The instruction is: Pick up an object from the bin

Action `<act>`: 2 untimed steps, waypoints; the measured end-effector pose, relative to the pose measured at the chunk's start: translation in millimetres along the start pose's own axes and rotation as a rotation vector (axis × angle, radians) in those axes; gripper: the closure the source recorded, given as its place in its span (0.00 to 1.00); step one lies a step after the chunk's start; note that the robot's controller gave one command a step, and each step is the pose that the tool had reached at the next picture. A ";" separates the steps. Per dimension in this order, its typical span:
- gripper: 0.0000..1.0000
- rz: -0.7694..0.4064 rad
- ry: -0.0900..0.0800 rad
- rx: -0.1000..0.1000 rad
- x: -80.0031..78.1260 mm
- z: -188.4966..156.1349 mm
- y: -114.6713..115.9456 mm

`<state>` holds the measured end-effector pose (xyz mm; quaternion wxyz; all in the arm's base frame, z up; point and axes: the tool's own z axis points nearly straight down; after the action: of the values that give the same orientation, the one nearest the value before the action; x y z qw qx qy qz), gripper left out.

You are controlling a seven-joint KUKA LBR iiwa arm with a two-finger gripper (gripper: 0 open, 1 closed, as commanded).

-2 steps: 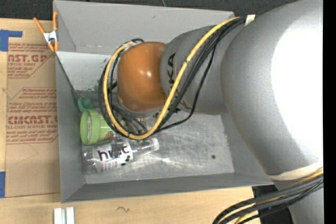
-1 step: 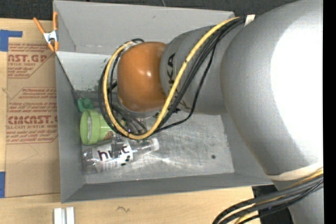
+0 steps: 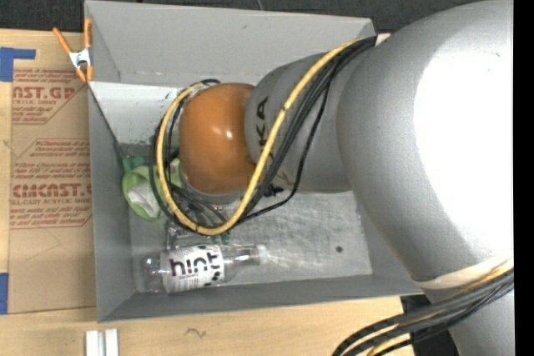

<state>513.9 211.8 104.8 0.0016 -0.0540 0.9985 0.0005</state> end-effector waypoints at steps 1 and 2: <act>1.00 0.000 0.000 0.000 0.0 0.0 0.0; 1.00 0.000 0.004 0.001 0.9 -4.0 -0.3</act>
Offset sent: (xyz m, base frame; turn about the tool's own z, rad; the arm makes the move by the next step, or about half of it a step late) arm 0.0000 0.0001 0.0330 0.0000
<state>513.0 211.4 108.8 -0.0005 -0.0539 0.9985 -0.0002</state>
